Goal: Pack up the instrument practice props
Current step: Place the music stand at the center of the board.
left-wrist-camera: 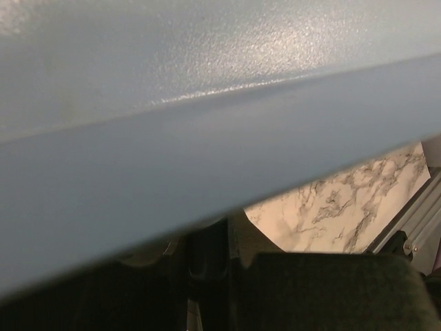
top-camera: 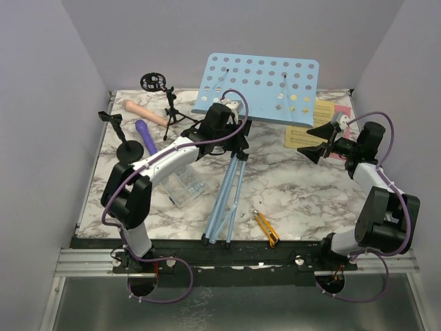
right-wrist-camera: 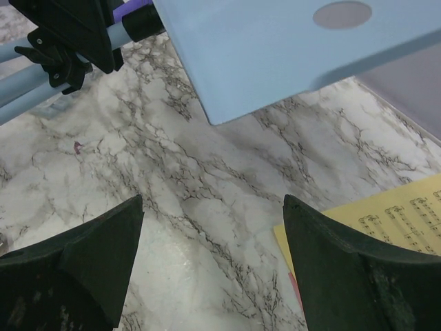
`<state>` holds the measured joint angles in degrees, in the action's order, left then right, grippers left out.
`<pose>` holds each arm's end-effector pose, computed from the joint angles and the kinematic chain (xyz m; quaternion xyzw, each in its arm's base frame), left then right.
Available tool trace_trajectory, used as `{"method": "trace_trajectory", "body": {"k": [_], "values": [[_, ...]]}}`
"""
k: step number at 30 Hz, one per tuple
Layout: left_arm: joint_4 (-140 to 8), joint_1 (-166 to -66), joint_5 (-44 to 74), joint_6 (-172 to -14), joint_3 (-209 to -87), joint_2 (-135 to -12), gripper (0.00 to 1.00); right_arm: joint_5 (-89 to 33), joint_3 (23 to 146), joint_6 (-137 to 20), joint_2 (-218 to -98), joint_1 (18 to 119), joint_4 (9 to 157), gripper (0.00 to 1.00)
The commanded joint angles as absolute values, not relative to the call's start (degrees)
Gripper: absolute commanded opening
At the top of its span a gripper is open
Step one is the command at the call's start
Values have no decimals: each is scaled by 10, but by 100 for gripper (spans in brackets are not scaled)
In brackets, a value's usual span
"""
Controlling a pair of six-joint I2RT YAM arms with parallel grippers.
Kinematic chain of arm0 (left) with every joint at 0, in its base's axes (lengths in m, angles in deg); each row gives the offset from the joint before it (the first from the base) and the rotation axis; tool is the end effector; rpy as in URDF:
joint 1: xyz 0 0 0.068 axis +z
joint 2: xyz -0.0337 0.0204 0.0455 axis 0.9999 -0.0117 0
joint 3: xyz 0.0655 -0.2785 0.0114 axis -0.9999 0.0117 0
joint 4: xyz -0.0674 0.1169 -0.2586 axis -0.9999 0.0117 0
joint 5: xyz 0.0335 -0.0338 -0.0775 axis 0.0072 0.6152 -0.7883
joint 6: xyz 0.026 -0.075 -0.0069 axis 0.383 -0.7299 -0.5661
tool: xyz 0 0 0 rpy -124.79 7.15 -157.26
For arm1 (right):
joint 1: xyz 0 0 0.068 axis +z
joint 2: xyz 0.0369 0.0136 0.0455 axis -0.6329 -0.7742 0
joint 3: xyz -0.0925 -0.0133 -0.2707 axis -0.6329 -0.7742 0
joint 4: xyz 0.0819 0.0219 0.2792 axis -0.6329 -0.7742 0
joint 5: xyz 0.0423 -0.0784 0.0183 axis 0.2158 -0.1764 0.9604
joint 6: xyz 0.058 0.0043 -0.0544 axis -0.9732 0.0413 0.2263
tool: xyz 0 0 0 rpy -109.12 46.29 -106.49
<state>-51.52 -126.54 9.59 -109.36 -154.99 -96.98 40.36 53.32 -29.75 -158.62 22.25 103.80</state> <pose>0.3604 -0.2937 0.2737 0.1286 0.8630 -0.3429 0.3480 0.3279 -0.0308 0.2397 -0.3907 0.6195 0.3141 0.6040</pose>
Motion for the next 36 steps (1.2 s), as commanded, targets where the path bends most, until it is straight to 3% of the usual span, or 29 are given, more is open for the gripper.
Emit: {"method": "trace_trajectory", "body": {"k": [1,36], "values": [[-657,-1263,59,-1103,-1572,-952,0,397,545,-291,-1594,216,1027,85],[-662,-1238,29,-1113,-1555,-1029,0,343,568,-164,-1631,200,929,86]]}}
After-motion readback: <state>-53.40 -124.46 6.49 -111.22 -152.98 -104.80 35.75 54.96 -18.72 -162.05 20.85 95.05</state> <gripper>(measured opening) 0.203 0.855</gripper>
